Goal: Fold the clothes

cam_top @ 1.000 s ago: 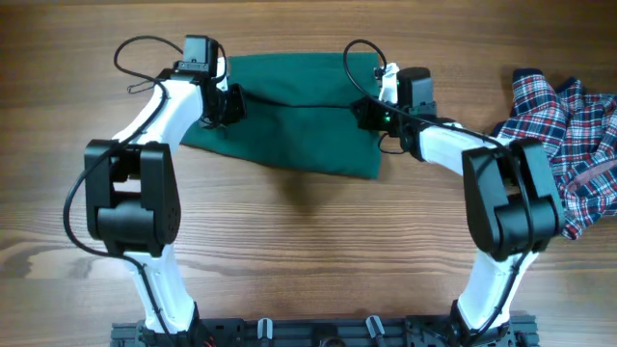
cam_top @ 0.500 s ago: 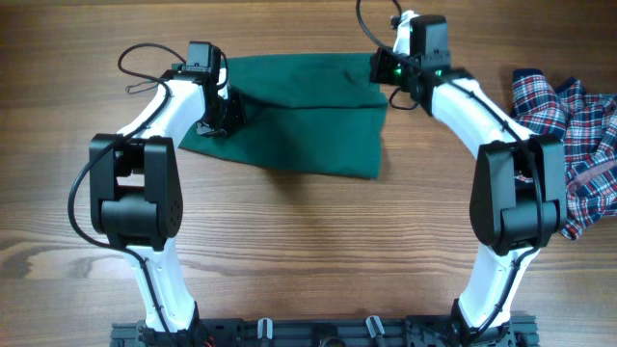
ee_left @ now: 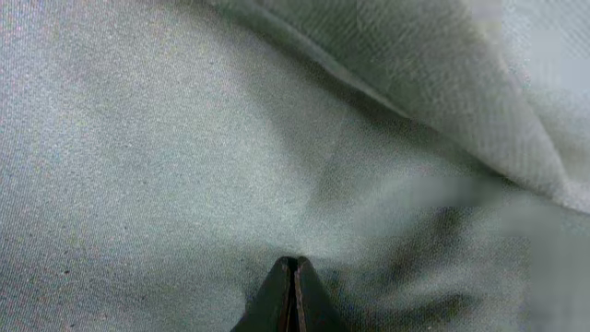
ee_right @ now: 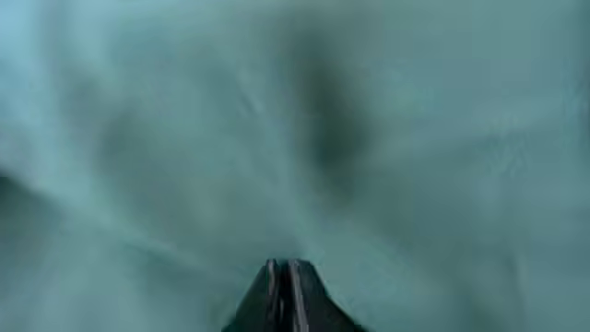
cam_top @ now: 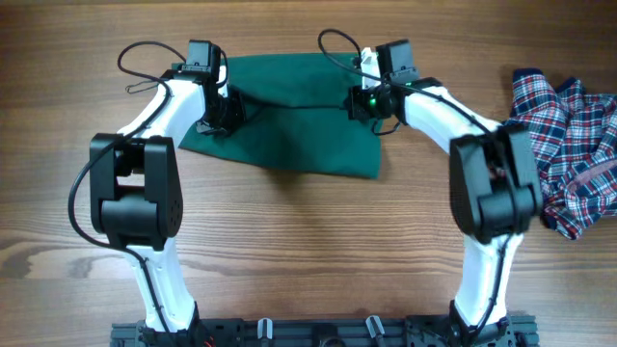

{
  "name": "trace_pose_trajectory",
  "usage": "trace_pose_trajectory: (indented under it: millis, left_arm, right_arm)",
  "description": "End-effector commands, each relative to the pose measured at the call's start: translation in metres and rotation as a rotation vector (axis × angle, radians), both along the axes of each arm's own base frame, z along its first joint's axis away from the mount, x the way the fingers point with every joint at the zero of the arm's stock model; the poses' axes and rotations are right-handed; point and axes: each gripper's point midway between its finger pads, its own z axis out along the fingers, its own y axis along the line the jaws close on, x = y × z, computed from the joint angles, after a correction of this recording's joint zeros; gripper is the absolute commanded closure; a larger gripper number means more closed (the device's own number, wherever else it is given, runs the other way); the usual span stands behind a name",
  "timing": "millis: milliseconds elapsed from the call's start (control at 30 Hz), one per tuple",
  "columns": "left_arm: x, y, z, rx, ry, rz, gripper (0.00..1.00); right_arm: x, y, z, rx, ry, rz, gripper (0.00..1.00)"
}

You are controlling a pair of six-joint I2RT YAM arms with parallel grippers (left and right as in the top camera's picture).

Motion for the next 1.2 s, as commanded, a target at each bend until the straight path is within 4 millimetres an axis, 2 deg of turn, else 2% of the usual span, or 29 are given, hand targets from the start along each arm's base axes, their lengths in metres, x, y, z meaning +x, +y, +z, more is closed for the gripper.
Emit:
trace_pose_trajectory:
  millis: [0,67,133,233,267,367,400,433,467,533,600,633,667,800,900,1000,1067,1167]
  left_arm:
    - [-0.008,0.009,-0.024,0.047,0.047,-0.004,0.96]
    - [-0.007,0.009,-0.023,0.046,0.042,-0.005,0.96]
    - [-0.006,0.009,-0.023,0.046,0.039,-0.004,0.96]
    - [-0.006,0.009,-0.023,0.046,0.039,-0.004,0.96]
    - [-0.006,0.009,-0.023,0.046,0.039,-0.004,0.96]
    - [-0.005,0.008,-0.023,0.046,0.035,-0.004,0.96]
    - [-0.004,0.008,-0.023,0.045,0.029,-0.004,0.96]
    - [-0.003,0.008,-0.022,0.045,0.025,-0.004,0.96]
    - [-0.002,0.008,-0.022,0.044,0.021,-0.004,0.96]
    - [-0.001,0.008,-0.022,0.044,0.015,-0.004,0.96]
    - [0.001,0.008,-0.021,0.043,0.008,-0.004,0.96]
    - [0.002,0.008,-0.021,0.043,0.003,-0.004,0.96]
    - [0.004,0.008,-0.021,0.042,-0.002,-0.004,0.96]
    - [0.005,0.007,-0.020,0.041,-0.010,-0.003,0.96]
    - [0.005,0.007,-0.020,0.041,-0.009,-0.003,0.96]
    - [0.005,0.007,-0.020,0.041,-0.009,-0.003,0.96]
    - [0.005,0.007,-0.020,0.041,-0.009,-0.002,0.96]
    - [0.004,0.007,-0.021,0.041,-0.005,-0.003,0.96]
  right_arm:
    - [0.018,-0.014,-0.029,-0.057,-0.029,-0.104,0.92]
    - [0.049,-0.019,-0.013,-0.068,-0.179,-0.151,0.92]
    - [0.084,-0.023,0.019,-0.037,-0.362,-0.193,0.90]
    - [0.109,-0.033,0.051,0.003,-0.476,-0.224,0.89]
    - [0.109,-0.033,0.057,0.005,-0.454,-0.205,0.89]
    - [0.084,-0.020,0.097,0.030,-0.397,-0.063,0.89]
    - [0.068,-0.020,0.108,0.028,-0.347,-0.044,0.89]
    - [0.057,-0.021,0.113,0.021,-0.314,-0.031,0.90]
    - [0.035,-0.025,0.120,0.005,-0.239,-0.026,0.92]
    - [0.006,-0.030,0.125,-0.015,-0.143,-0.019,0.94]
    - [-0.024,-0.027,0.117,-0.006,-0.020,0.024,0.94]
    - [-0.033,-0.026,0.109,-0.004,0.022,0.036,0.94]
    - [-0.045,-0.025,0.093,-0.013,0.072,0.043,0.95]
    - [-0.051,-0.016,0.044,-0.025,0.110,0.058,0.94]
    - [-0.036,-0.019,0.003,-0.050,0.119,0.001,0.94]
    - [-0.017,-0.022,-0.026,-0.072,0.074,-0.036,0.92]
    - [0.009,-0.018,-0.034,-0.047,-0.026,-0.050,0.91]
    - [0.048,-0.024,-0.028,-0.047,-0.182,-0.152,0.88]
